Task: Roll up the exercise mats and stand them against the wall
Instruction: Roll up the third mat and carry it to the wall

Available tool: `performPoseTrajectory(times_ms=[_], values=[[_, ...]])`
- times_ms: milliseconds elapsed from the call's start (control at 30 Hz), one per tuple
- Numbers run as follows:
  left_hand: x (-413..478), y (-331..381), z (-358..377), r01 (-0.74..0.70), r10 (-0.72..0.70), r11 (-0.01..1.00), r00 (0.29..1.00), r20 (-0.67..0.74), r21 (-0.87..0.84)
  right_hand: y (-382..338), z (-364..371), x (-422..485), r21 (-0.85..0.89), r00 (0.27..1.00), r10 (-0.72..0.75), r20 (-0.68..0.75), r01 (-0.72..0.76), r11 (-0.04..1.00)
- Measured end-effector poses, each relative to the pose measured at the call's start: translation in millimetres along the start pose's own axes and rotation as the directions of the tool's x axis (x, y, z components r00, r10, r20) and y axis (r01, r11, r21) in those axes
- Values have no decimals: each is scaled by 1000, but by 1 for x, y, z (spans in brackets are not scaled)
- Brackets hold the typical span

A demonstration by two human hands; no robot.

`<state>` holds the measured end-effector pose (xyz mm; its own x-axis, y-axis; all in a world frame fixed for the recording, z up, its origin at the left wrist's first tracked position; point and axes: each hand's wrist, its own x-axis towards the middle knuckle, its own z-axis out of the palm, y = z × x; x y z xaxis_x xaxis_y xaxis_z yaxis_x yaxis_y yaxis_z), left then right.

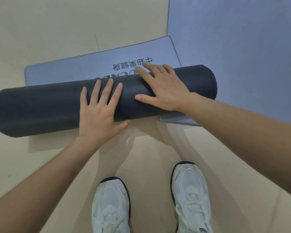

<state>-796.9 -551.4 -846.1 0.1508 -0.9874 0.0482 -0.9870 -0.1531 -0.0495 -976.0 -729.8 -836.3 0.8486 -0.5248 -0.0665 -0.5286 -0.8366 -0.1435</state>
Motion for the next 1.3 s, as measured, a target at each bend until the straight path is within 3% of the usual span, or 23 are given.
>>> performPoseTrajectory(times_ms=[167,500,667,967,1133,1300], values=[[25,-15,-1,-10,11,1000,1000,26,-10,7,-5,-6,-94,994,-37,-104,27,995],[61,-31,-11,-24,27,1000,991,134,-18,15,1,-10,-301,998,-55,20,59,952],[68,-31,-16,-42,44,999,993,108,-20,14,-7,4,-272,998,-48,36,56,961],[0,3,-26,-30,34,997,998,45,-73,-15,-1,-64,-168,990,-79,-116,59,984],[-50,23,-43,-10,31,992,985,171,-127,-41,-9,-115,-80,999,-49,-23,47,996],[-74,33,-54,-5,53,990,938,344,-141,-50,-24,-135,-31,979,-37,201,44,999]])
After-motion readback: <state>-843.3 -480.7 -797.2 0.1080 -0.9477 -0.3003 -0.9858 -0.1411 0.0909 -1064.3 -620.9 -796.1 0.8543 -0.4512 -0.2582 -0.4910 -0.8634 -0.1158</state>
